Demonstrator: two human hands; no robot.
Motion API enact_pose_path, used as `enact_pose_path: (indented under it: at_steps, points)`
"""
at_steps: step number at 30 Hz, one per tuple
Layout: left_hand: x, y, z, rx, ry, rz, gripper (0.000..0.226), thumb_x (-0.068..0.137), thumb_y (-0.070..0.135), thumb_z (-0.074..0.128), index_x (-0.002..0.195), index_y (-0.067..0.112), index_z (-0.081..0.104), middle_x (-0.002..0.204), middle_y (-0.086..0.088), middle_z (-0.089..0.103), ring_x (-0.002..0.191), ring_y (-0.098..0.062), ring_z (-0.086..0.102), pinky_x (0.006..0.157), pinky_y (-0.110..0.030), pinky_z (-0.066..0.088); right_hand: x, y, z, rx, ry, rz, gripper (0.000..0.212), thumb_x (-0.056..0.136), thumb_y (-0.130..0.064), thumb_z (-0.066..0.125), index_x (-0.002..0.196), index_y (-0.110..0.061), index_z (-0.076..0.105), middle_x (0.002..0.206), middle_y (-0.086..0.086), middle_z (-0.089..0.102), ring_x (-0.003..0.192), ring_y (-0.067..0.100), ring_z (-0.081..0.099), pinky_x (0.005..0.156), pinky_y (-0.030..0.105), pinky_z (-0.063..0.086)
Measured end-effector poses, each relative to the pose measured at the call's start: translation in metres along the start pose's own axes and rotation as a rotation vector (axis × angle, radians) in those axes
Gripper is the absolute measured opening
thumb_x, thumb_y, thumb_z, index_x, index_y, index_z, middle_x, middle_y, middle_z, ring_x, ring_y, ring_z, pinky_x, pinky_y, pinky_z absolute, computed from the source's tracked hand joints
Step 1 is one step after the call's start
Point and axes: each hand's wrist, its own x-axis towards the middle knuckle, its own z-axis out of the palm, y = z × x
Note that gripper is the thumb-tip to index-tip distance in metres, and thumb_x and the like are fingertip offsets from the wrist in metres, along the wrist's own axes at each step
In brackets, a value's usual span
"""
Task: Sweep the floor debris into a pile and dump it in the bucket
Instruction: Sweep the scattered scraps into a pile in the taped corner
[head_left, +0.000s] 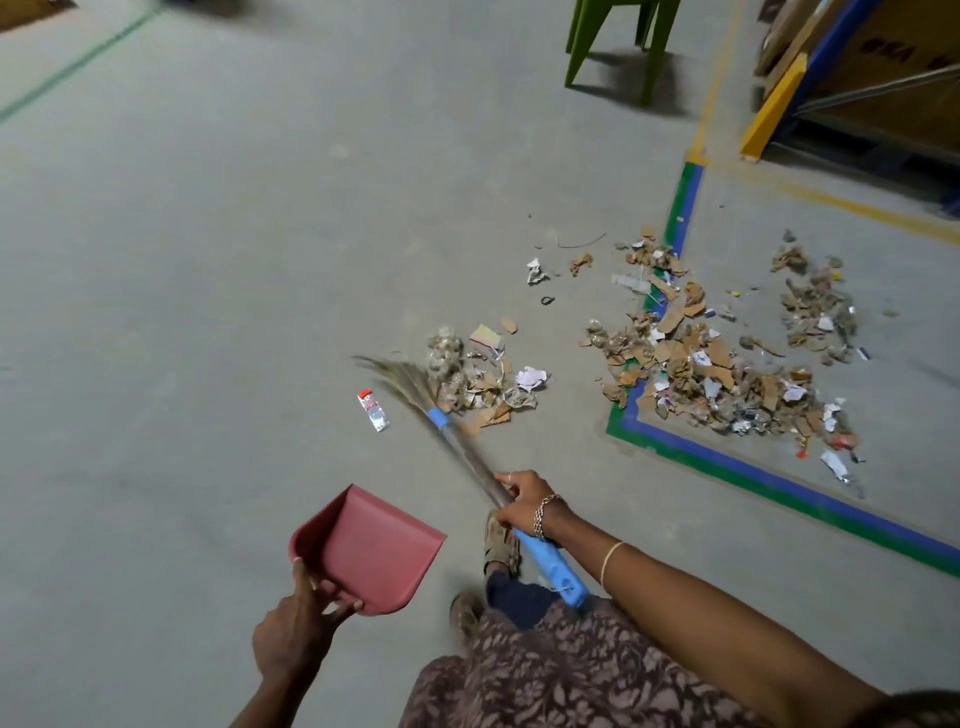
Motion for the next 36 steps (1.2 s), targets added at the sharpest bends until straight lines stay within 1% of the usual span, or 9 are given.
enact_pose_path:
  at_steps: [3, 8, 10, 15, 19, 22, 30, 33, 36]
  points:
    - [-0.003, 0.001, -0.016, 0.025, -0.04, -0.041, 0.117, 0.062, 0.088, 0.063, 0.153, 0.027, 0.02, 0.087, -0.002, 0.074, 0.083, -0.029, 0.072, 0.058, -0.032, 0.041, 0.022, -0.023, 0.006, -0.105, -0.097, -0.007, 0.078, 0.065, -0.014, 0.072, 0.141, -0.022, 0.054, 0.104, 0.001, 0.072, 0.066, 0.008, 0.065, 0.058, 0.02, 0.05]
    - [0.003, -0.011, -0.037, 0.01, -0.026, -0.118, 0.12, 0.061, 0.091, 0.059, 0.154, 0.028, 0.016, 0.091, 0.001, 0.075, 0.084, -0.026, 0.072, 0.059, -0.032, 0.045, 0.061, -0.041, 0.021, -0.2, -0.15, 0.063, 0.076, 0.063, -0.012, 0.076, 0.137, -0.016, 0.058, 0.117, 0.009, 0.07, 0.095, 0.024, 0.068, 0.076, 0.029, 0.057]
    - [0.006, -0.013, -0.042, -0.001, -0.018, -0.144, 0.122, 0.059, 0.092, 0.059, 0.154, 0.029, 0.016, 0.092, 0.001, 0.075, 0.086, -0.026, 0.073, 0.061, -0.033, 0.05, 0.079, -0.037, 0.025, -0.116, -0.127, 0.137, 0.074, 0.061, -0.01, 0.075, 0.133, -0.013, 0.059, 0.111, 0.012, 0.072, 0.094, 0.028, 0.07, 0.077, 0.031, 0.057]
    - [0.017, -0.013, -0.051, -0.016, -0.001, -0.193, 0.127, 0.055, 0.091, 0.063, 0.156, 0.028, 0.019, 0.089, 0.002, 0.076, 0.084, -0.023, 0.073, 0.062, -0.031, 0.049, 0.1, -0.035, 0.007, 0.163, 0.101, 0.291, 0.038, 0.067, 0.002, 0.069, 0.104, 0.0, 0.07, 0.071, 0.017, 0.07, 0.059, 0.027, 0.064, 0.062, 0.036, 0.059]
    - [0.034, -0.005, -0.057, -0.013, 0.004, -0.179, 0.13, 0.053, 0.091, 0.064, 0.158, 0.03, 0.018, 0.089, 0.002, 0.076, 0.082, -0.023, 0.074, 0.063, -0.031, 0.049, 0.125, -0.033, -0.033, 0.291, 0.225, 0.325, 0.038, 0.067, 0.005, 0.07, 0.105, 0.006, 0.067, 0.071, 0.024, 0.07, 0.059, 0.029, 0.062, 0.067, 0.049, 0.058]
    - [0.05, 0.004, -0.062, 0.016, 0.006, -0.131, 0.131, 0.053, 0.093, 0.061, 0.159, 0.029, 0.016, 0.092, 0.002, 0.077, 0.084, -0.022, 0.074, 0.061, -0.031, 0.046, 0.13, -0.037, -0.062, 0.308, 0.32, 0.354, 0.03, 0.068, 0.003, 0.072, 0.097, -0.003, 0.067, 0.08, 0.017, 0.07, 0.07, 0.031, 0.067, 0.071, 0.043, 0.058]
    - [0.104, 0.04, -0.084, 0.094, 0.029, 0.048, 0.123, 0.06, 0.088, 0.064, 0.158, 0.027, 0.021, 0.092, -0.001, 0.076, 0.085, -0.027, 0.073, 0.06, -0.032, 0.042, 0.119, -0.045, -0.092, 0.355, 0.509, 0.35, 0.045, 0.066, -0.013, 0.075, 0.109, -0.011, 0.067, 0.098, 0.01, 0.071, 0.08, 0.027, 0.064, 0.072, 0.03, 0.052]
    - [0.126, 0.041, -0.087, 0.106, 0.027, 0.13, 0.123, 0.06, 0.089, 0.062, 0.157, 0.029, 0.016, 0.092, 0.001, 0.076, 0.085, -0.025, 0.073, 0.059, -0.032, 0.042, 0.101, -0.041, -0.078, 0.432, 0.515, 0.325, 0.059, 0.05, -0.021, 0.073, 0.108, -0.011, 0.07, 0.089, 0.007, 0.074, 0.069, 0.026, 0.069, 0.067, 0.039, 0.061]
    - [0.146, 0.031, -0.094, 0.143, 0.039, 0.218, 0.123, 0.06, 0.092, 0.058, 0.156, 0.03, 0.012, 0.096, 0.004, 0.075, 0.09, -0.022, 0.072, 0.061, -0.032, 0.041, 0.069, -0.047, -0.053, 0.487, 0.456, 0.264, 0.067, 0.059, -0.001, 0.071, 0.124, -0.013, 0.067, 0.079, 0.01, 0.074, 0.052, 0.025, 0.067, 0.054, 0.035, 0.057]
